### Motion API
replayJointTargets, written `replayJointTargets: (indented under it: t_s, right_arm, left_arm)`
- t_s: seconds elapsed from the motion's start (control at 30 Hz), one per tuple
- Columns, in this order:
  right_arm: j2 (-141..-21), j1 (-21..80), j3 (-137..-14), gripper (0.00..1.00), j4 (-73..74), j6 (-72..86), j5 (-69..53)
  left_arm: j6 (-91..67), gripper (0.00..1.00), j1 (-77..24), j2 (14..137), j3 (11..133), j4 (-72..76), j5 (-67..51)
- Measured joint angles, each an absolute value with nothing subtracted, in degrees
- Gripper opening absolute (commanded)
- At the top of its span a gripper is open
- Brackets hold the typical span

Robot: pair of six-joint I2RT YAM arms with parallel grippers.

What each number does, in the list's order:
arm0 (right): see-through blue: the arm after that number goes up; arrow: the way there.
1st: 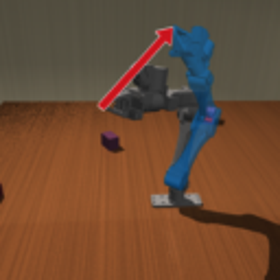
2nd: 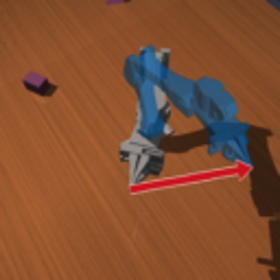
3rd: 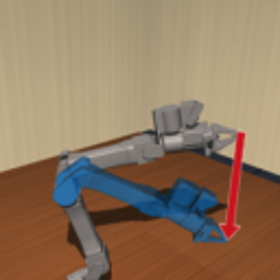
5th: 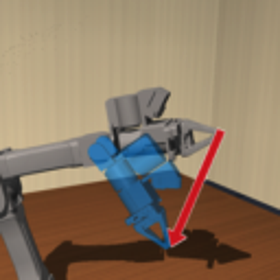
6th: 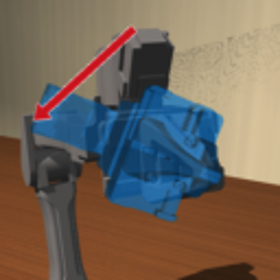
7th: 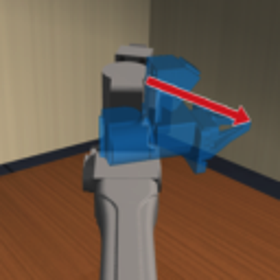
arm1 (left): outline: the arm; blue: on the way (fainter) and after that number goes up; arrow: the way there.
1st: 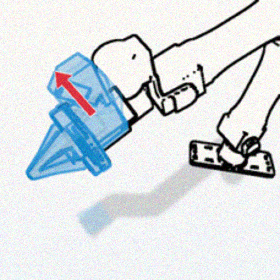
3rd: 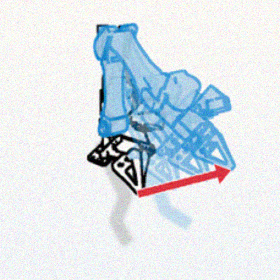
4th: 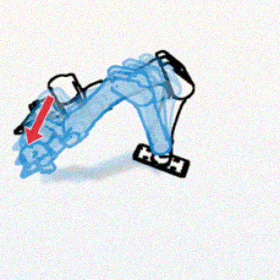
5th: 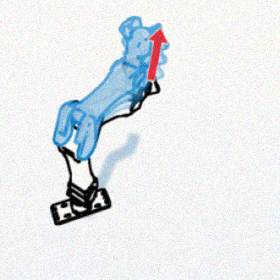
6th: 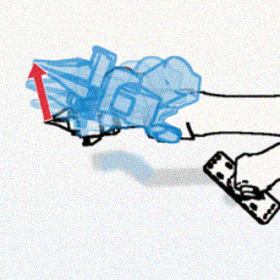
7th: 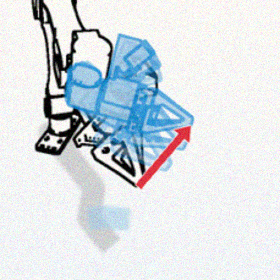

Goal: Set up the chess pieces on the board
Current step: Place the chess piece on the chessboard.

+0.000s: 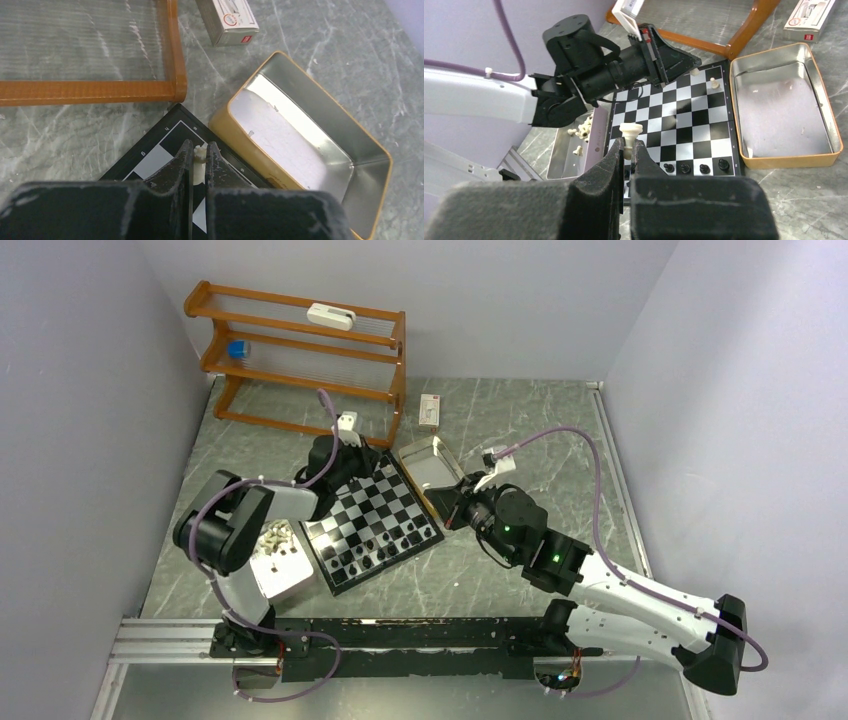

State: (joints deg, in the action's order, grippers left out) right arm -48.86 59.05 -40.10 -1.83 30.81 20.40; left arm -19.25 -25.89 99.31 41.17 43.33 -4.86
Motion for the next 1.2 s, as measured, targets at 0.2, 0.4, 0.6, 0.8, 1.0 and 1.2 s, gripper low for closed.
replayJointTargets:
  t_s: [0.2,0.4,0.6,0.8,1.0,1.2]
  right_arm:
    - [-48.73,59.05,-40.16,0.0,-1.78,30.81,20.64]
    - [-48.31,59.05,-40.16,0.0,-1.15,30.85,20.75]
    - [-47.0,59.05,-40.16,0.0,-0.36,30.65,22.11]
    - [-46.35,59.05,-40.29,0.0,0.01,29.8,23.51]
    - [-47.44,59.02,-42.09,0.0,0.91,29.21,23.83]
    - [-47.75,59.02,-42.33,0.0,1.04,29.15,23.81]
  left_arm:
    - [-18.48,0.05,-26.09,103.9,42.61,45.95,-4.56]
    - [-17.26,0.06,-26.09,108.14,45.58,47.77,-4.03]
    - [-16.88,0.08,-26.11,111.57,47.94,48.47,-3.86]
    - [-16.88,0.1,-26.11,114.21,48.36,51.66,-3.88]
    - [-16.4,0.17,-26.11,114.93,48.07,53.91,-3.92]
    - [-15.97,0.21,-26.11,114.93,45.76,56.84,-4.1]
